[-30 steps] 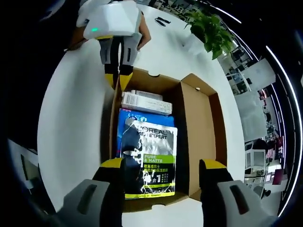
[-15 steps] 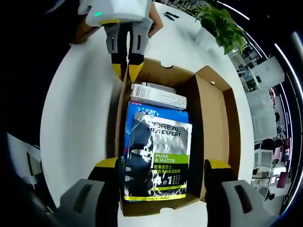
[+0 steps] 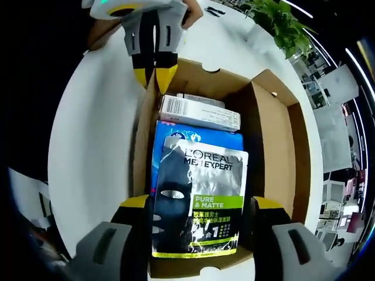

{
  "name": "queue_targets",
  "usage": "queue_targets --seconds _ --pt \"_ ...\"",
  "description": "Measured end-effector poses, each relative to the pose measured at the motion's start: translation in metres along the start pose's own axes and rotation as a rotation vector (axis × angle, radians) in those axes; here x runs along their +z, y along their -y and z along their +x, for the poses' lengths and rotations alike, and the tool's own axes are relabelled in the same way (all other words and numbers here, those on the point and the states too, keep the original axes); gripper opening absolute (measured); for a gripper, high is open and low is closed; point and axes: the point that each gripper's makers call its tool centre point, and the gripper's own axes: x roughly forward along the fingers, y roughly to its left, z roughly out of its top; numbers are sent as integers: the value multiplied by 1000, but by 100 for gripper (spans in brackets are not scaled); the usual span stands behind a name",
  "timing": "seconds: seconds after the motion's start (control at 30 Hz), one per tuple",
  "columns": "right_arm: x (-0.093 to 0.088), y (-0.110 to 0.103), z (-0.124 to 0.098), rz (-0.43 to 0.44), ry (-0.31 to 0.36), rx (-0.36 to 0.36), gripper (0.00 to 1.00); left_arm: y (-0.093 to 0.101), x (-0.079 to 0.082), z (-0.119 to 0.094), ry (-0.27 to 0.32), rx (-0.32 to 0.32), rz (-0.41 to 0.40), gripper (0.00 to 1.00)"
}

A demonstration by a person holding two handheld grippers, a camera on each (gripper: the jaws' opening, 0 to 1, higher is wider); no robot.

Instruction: Operate the shoe box by opening the lid, removing the specified soft item, and placing it in the target area until the item is outside and the box remains undamaged.

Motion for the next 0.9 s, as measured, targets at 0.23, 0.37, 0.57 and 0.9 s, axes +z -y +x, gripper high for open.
queue_targets --seconds 0.23,0.37,0.57,0.9 --pt "-10 8 12 -26 -82 -77 71 0 0 0 8 -2 0 9" --pt "-13 8 17 5 -65 -111 70 0 0 0 8 -2 0 9" --pt "-13 11 13 25 -50 -202 69 1 1 -1 10 -3 2 9" --pt "-14 19 -3 63 -16 -407 68 2 2 -1 15 -4 1 9"
